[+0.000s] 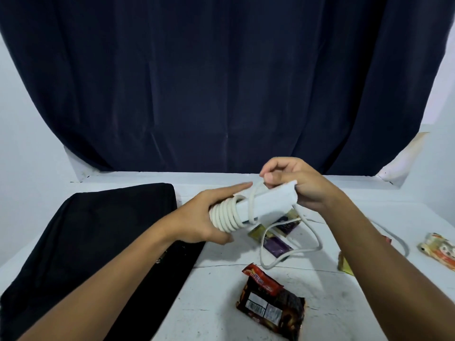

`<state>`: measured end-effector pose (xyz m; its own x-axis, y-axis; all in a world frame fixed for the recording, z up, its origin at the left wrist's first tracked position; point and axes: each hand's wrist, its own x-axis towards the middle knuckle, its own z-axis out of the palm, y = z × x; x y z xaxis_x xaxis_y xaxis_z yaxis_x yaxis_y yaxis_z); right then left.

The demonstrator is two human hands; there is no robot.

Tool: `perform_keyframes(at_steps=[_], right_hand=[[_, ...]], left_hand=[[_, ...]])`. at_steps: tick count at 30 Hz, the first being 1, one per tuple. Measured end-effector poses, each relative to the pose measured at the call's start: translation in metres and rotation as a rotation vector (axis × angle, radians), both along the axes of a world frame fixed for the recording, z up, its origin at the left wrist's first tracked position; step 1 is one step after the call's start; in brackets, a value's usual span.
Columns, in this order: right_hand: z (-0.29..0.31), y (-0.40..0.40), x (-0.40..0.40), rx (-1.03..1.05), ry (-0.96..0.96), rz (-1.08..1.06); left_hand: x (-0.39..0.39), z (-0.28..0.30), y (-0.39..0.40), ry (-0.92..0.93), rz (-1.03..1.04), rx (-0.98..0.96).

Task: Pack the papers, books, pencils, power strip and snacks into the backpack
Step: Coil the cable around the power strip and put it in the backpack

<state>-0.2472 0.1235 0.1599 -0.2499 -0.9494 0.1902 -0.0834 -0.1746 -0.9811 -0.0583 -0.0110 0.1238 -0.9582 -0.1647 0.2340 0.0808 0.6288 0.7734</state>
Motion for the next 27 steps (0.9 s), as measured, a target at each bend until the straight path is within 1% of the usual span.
perform_keyframes(at_steps=[1,6,7,11,14,18,20,23,27], right_hand=[[-0.002,-0.003,-0.001,-0.021,-0.085,0.019],[-0.024,-0.024,0.005,-0.068,-0.375,0.011],[-0.028,-0.026,0.008,-0.085,-0.375,0.019],[-0.035,-0.026,0.016,-0.14,-0.235,0.064],[-0.039,-0.022,0.018,-0.101,-0.149,0.024],[-0.043,-0.022,0.024,0.009,0.053,-0.113],[-0.044,-0.021,0.028,0.029,0.066,-0.146],[-0.046,-0.02,0.033,0.034,0.009,-0.188],[-0.049,-0.02,0.036,0.053,0.004,-0.203]], left_hand=[[0.001,0.002,0.002,0.019,-0.02,0.063],[-0.005,0.005,0.005,0.155,-0.081,0.324],[-0.006,0.005,0.005,0.169,-0.08,0.369],[-0.007,0.006,0.0,0.189,-0.004,0.455],[-0.008,0.003,-0.001,0.17,0.032,0.451],[-0.009,0.001,0.004,0.147,0.038,0.458],[-0.008,0.0,0.003,0.142,0.053,0.449],[-0.008,-0.003,0.0,0.135,0.084,0.421],[-0.007,-0.006,0.0,0.127,0.113,0.379]])
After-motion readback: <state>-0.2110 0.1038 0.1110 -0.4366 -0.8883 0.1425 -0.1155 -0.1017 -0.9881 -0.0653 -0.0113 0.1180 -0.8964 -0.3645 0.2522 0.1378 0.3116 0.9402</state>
